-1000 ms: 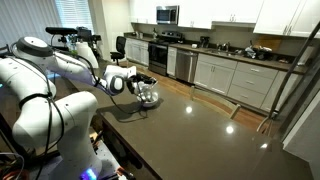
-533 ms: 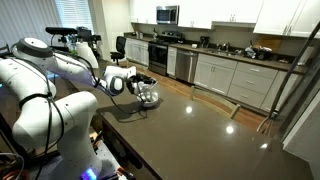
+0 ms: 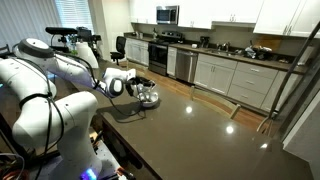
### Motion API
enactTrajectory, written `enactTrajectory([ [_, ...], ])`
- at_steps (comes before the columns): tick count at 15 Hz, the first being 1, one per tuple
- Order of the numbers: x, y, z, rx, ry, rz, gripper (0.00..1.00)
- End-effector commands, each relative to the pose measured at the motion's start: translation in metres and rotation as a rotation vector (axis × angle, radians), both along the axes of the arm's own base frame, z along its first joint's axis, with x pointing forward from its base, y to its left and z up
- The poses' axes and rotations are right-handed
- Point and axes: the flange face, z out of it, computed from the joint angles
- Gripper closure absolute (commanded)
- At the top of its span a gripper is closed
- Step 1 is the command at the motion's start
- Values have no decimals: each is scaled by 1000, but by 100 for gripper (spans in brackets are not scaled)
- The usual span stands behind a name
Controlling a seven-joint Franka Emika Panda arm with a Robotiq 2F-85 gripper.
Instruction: Pour the contents of the glass cup into the bowl
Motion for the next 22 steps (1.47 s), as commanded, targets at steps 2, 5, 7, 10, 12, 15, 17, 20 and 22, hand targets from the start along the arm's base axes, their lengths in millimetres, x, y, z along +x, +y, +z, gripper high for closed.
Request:
enactTrajectory([
  [2, 1, 0, -11, 41, 66, -1, 58],
  [5, 5, -4, -13, 67, 72, -9, 58],
  [7, 9, -8, -8, 74, 65, -19, 58],
  [10, 7, -8, -14, 60, 59, -32, 33],
  [12, 7, -9, -13, 61, 56, -34, 33],
  [15, 7, -7, -11, 65, 52, -29, 58],
  [17, 6, -7, -8, 57, 38, -25, 58],
  [20, 6, -7, -3, 57, 26, -24, 58],
  [22, 7, -8, 1, 61, 18, -25, 58],
])
